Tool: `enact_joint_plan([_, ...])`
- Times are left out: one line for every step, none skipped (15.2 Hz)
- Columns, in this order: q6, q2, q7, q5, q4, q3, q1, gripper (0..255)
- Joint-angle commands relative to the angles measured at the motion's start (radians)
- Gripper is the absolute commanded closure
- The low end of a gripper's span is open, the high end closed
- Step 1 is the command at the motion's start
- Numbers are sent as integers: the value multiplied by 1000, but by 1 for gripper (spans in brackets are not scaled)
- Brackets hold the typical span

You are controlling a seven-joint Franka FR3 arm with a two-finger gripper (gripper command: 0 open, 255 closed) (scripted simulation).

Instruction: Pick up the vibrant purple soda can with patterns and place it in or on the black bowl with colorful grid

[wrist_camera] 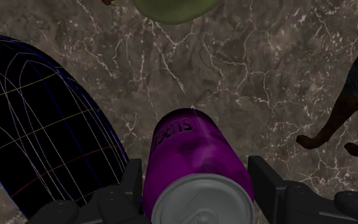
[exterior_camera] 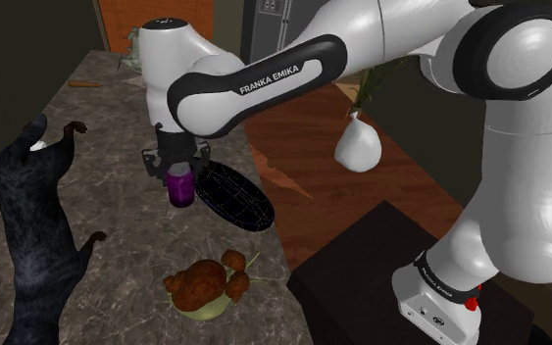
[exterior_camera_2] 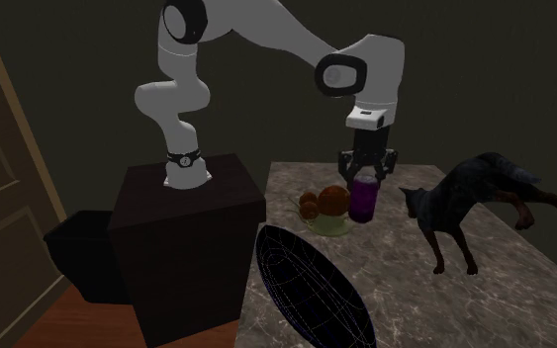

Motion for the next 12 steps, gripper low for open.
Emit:
enact_joint_plan([8, -29, -32, 11, -33, -1, -32, 255])
enact_joint_plan([12, -45, -53, 17, -51, -2, -52, 255])
enact_joint_plan([16, -60, -74, 24, -68, -4, -72, 255])
enact_joint_plan([19, -74, -96, 31, -84, -5, -91, 255])
enact_joint_plan([21, -88, -118, 37, -98, -7, -110, 255])
enact_joint_plan([23, -101, -140, 43, -111, -10, -129, 255])
enact_joint_plan([25, -113, -163, 50, -123, -13, -148, 255])
enact_joint_plan([26, -124, -186, 56, -133, -16, -166, 255])
enact_joint_plan([26, -135, -208, 62, -142, -19, -184, 255])
enact_joint_plan([26, -144, -231, 68, -150, -23, -201, 255])
enact_joint_plan([25, -153, -254, 74, -156, -26, -219, 255])
enact_joint_plan([24, -161, -278, 79, -162, -31, -236, 255])
